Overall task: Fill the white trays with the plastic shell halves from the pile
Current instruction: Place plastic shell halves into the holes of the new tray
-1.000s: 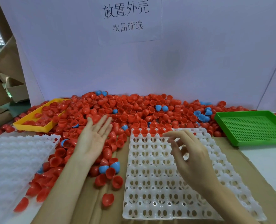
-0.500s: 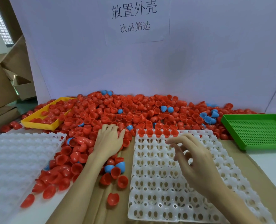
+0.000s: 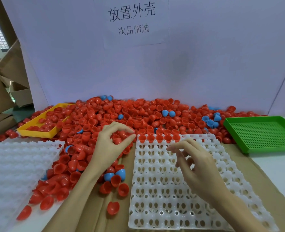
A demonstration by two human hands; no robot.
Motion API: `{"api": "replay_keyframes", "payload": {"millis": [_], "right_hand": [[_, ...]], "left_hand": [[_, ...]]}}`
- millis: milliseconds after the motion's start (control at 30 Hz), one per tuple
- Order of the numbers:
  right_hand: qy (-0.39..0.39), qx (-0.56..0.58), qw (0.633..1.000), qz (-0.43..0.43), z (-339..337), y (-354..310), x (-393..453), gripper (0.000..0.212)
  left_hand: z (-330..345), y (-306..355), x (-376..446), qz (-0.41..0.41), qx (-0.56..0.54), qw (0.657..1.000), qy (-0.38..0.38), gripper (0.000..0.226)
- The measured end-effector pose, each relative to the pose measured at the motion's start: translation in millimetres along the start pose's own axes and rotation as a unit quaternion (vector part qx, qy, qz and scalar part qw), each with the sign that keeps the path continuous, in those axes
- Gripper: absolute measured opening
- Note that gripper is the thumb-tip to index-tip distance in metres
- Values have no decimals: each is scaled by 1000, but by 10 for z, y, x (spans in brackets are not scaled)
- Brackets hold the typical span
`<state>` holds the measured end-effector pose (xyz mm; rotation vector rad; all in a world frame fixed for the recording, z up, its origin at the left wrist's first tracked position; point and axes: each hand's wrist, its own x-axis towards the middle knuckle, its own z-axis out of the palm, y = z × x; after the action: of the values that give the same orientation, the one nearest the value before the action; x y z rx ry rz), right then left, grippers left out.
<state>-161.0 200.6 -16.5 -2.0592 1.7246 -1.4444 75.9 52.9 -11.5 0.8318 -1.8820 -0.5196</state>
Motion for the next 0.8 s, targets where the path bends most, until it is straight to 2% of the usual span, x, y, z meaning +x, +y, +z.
{"api": "replay_keyframes", "payload": {"millis": [100, 167, 300, 433, 667, 800], "right_hand": [[2, 9, 1000, 4, 12, -7, -3, 28], [9, 38, 999, 12, 26, -17, 0, 27], [9, 100, 995, 19, 49, -52, -13, 35], [-1, 109, 994, 29, 42, -45, -4, 51], [8, 64, 998, 27, 44, -49, -1, 27], [41, 76, 995, 53, -11, -8, 21, 27]], "left_hand": [[58, 302, -84, -80, -189, 976, -74, 31], [172, 433, -134, -93, -242, 958, -121, 30], [390, 577, -240, -76, -281, 939, -182, 36], [449, 612, -281, -114, -332, 921, -167, 38], [487, 616, -315, -150, -312, 921, -178, 36], [446, 579, -277, -108, -293, 933, -179, 42]]}}
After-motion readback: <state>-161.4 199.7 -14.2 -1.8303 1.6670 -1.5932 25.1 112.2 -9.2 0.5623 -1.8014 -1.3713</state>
